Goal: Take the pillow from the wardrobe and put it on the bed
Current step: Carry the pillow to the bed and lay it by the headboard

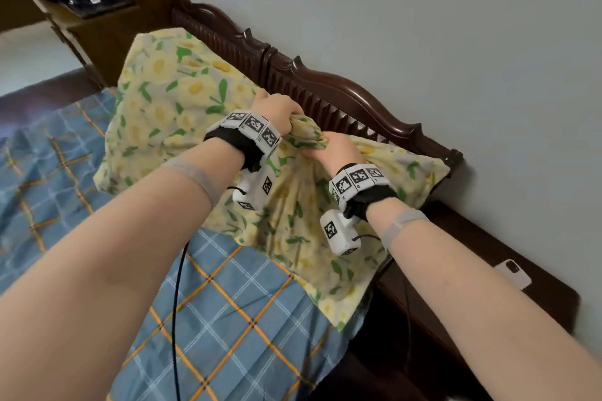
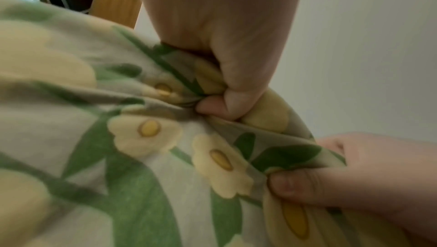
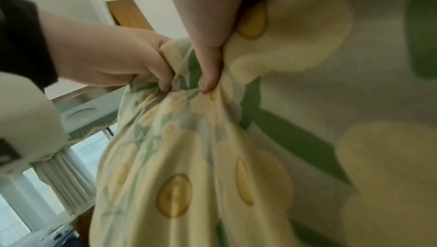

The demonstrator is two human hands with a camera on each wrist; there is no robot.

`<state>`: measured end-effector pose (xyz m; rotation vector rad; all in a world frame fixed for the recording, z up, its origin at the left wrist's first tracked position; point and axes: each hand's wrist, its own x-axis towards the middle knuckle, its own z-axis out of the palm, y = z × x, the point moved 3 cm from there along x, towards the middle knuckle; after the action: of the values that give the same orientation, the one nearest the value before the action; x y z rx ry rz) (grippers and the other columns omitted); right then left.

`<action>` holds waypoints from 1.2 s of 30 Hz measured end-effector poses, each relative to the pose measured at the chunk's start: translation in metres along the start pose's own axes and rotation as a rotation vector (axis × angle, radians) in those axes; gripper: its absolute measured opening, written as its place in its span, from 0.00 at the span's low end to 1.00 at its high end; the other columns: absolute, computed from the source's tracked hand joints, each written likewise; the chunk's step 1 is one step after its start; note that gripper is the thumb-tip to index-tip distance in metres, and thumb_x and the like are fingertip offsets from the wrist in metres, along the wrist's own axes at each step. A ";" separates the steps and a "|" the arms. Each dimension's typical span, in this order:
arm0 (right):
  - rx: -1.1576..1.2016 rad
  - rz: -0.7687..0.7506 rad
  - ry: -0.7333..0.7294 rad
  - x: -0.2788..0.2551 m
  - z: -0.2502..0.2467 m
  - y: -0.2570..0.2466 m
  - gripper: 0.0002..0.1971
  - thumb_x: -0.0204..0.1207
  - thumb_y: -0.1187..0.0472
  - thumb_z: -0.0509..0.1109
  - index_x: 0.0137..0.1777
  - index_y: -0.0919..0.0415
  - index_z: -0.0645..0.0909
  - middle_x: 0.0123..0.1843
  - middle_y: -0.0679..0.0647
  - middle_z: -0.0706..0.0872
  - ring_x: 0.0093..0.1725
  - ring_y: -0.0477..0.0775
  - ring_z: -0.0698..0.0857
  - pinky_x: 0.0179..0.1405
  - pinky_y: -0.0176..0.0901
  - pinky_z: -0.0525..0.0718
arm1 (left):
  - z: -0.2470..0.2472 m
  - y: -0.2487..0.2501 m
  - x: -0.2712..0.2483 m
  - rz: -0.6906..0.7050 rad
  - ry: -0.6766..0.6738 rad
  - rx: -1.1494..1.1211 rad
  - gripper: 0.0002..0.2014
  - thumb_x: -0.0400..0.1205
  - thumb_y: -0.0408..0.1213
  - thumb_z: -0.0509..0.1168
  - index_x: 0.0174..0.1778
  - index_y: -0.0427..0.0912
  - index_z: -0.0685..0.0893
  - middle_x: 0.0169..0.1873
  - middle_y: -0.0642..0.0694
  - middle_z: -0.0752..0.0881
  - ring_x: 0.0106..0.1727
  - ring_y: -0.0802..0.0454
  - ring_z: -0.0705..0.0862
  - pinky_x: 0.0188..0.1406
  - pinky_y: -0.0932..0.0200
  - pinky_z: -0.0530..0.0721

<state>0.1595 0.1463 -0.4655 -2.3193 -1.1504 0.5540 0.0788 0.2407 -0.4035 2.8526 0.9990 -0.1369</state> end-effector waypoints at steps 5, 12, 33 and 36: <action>-0.065 0.115 -0.026 0.064 0.022 0.032 0.22 0.74 0.43 0.68 0.64 0.53 0.78 0.60 0.58 0.86 0.60 0.64 0.84 0.48 0.48 0.78 | 0.022 -0.034 0.050 0.033 0.060 -0.127 0.26 0.78 0.31 0.60 0.73 0.54 0.74 0.73 0.48 0.78 0.75 0.46 0.73 0.76 0.46 0.58; -0.237 0.239 -0.078 0.127 0.061 0.095 0.36 0.75 0.50 0.69 0.80 0.48 0.57 0.80 0.55 0.65 0.77 0.63 0.64 0.74 0.61 0.62 | 0.113 -0.131 0.070 -0.303 -0.009 -0.561 0.24 0.76 0.26 0.68 0.70 0.38 0.77 0.66 0.32 0.80 0.53 0.39 0.81 0.62 0.48 0.78; -0.416 0.303 -0.435 0.203 0.198 0.234 0.26 0.74 0.43 0.67 0.59 0.66 0.80 0.47 0.61 0.83 0.52 0.62 0.83 0.53 0.48 0.80 | 0.374 -0.157 0.064 -0.896 -0.195 -0.925 0.40 0.79 0.30 0.67 0.83 0.49 0.52 0.78 0.32 0.68 0.71 0.31 0.76 0.63 0.39 0.81; -0.422 0.234 -0.459 0.203 0.181 0.228 0.33 0.72 0.35 0.66 0.58 0.68 0.81 0.46 0.60 0.84 0.44 0.59 0.82 0.35 0.43 0.79 | 0.369 -0.147 0.071 -0.882 -0.122 -0.818 0.28 0.80 0.20 0.58 0.76 0.42 0.65 0.66 0.27 0.79 0.62 0.29 0.81 0.51 0.44 0.82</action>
<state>0.3145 0.2363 -0.7712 -2.8026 -1.3024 1.0610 0.0249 0.3469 -0.7887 1.5430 1.7012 0.0293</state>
